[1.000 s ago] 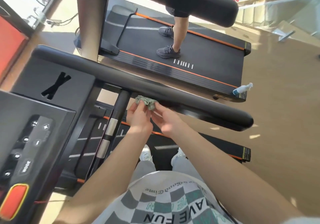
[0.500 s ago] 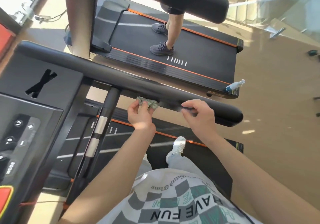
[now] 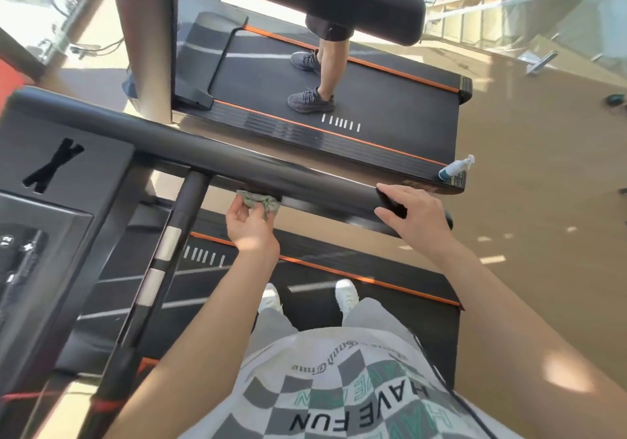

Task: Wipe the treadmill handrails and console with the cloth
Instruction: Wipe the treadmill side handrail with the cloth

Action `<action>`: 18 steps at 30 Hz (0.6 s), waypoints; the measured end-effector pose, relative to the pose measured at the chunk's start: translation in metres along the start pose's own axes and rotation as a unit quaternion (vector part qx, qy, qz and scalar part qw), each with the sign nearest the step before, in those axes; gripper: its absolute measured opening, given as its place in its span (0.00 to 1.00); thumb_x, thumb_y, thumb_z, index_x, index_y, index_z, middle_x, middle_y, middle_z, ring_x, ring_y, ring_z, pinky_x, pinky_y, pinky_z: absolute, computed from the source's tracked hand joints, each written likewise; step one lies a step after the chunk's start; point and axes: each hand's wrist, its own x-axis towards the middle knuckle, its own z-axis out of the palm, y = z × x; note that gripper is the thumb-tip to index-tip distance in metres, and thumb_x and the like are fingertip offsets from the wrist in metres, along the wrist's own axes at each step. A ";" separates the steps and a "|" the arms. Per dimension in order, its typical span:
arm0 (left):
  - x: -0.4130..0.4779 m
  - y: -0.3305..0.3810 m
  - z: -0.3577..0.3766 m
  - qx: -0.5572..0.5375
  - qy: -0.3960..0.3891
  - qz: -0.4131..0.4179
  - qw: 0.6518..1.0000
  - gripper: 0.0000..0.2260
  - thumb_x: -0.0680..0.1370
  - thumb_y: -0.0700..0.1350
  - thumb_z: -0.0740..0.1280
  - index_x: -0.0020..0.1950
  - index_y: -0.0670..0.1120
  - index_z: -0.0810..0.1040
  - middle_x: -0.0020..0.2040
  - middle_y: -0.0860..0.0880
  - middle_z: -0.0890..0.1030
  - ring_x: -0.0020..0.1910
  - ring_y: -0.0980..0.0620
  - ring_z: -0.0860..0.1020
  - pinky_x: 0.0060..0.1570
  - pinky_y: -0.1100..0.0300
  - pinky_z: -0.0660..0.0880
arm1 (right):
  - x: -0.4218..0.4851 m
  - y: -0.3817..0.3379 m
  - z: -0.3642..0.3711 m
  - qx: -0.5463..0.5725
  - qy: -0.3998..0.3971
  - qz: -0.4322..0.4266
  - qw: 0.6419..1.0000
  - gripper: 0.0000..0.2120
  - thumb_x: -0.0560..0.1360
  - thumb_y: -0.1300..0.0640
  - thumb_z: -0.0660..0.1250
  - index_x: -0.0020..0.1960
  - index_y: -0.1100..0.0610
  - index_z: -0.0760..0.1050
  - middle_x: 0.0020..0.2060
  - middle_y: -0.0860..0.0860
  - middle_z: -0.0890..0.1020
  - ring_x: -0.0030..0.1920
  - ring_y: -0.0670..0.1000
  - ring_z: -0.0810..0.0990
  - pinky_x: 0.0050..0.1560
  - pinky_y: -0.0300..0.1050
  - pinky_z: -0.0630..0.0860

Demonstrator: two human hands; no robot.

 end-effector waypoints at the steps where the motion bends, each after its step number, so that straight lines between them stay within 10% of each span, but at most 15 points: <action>1: -0.007 -0.009 0.002 0.010 -0.004 -0.007 1.000 0.20 0.81 0.28 0.61 0.69 0.46 0.71 0.72 0.46 0.73 0.62 0.49 0.77 0.55 0.58 0.80 | 0.000 0.007 -0.004 0.004 -0.012 -0.012 1.000 0.22 0.79 0.43 0.66 0.72 0.42 0.71 0.66 0.44 0.79 0.65 0.52 0.74 0.67 0.59 0.69; 14: -0.101 -0.162 0.037 0.073 -0.065 -0.136 0.986 0.10 0.83 0.33 0.61 0.61 0.45 0.73 0.67 0.40 0.76 0.64 0.42 0.78 0.49 0.55 0.83 | -0.013 0.112 -0.027 0.203 -0.098 -0.051 0.973 0.24 0.79 0.52 0.70 0.73 0.46 0.71 0.62 0.40 0.77 0.60 0.41 0.74 0.62 0.34 0.71; 18: -0.119 -0.198 0.042 0.087 -0.095 -0.158 0.979 0.10 0.83 0.35 0.63 0.63 0.45 0.71 0.65 0.39 0.77 0.62 0.43 0.80 0.53 0.52 0.82 | -0.009 0.135 -0.027 0.268 -0.126 -0.064 0.953 0.23 0.77 0.54 0.72 0.71 0.43 0.73 0.61 0.37 0.79 0.62 0.38 0.75 0.68 0.42 0.71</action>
